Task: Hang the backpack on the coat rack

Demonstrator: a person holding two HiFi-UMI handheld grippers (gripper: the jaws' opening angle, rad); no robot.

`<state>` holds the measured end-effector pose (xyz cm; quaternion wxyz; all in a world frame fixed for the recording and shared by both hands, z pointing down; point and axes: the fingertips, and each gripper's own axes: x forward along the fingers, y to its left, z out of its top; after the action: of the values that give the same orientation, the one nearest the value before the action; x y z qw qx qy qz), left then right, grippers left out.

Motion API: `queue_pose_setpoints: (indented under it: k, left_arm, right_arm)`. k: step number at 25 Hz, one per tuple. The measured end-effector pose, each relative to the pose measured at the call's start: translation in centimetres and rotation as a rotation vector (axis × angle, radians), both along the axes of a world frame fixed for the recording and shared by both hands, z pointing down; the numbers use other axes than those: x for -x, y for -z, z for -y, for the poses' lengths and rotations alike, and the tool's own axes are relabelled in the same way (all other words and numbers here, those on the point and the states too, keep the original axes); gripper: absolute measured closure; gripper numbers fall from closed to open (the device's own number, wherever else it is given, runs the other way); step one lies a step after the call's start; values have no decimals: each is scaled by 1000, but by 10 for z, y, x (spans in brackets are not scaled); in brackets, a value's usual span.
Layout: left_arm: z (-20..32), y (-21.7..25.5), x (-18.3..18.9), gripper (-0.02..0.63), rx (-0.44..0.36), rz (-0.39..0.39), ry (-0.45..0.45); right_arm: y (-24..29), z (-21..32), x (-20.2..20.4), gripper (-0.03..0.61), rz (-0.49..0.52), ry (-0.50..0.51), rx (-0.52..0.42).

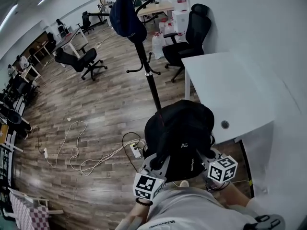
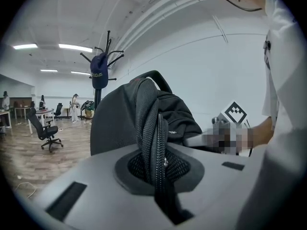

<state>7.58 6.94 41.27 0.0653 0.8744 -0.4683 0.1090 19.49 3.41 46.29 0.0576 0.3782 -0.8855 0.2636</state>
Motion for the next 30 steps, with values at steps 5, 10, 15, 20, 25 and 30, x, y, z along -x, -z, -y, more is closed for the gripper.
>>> queue_pose_setpoints:
  k: [5, 10, 15, 20, 25, 30]
  left_arm:
    - [5, -5, 0, 584, 8, -3, 9]
    - [23, -11, 13, 584, 17, -20, 4]
    - [46, -15, 31, 584, 23, -37, -22]
    - [67, -20, 53, 584, 29, -40, -57]
    - [91, -23, 78, 584, 30, -39, -84]
    - [113, -26, 101, 584, 34, -40, -120]
  right_arm:
    - [-5, 5, -1, 557, -8, 2, 18]
    - [-11, 21, 12, 557, -17, -4, 36]
    - [-14, 44, 30, 557, -35, -43, 31]
    - [-19, 61, 51, 557, -59, -96, 23]
    - [-22, 81, 75, 557, -73, -132, 15]
    - [-24, 99, 96, 557, -87, -176, 30]
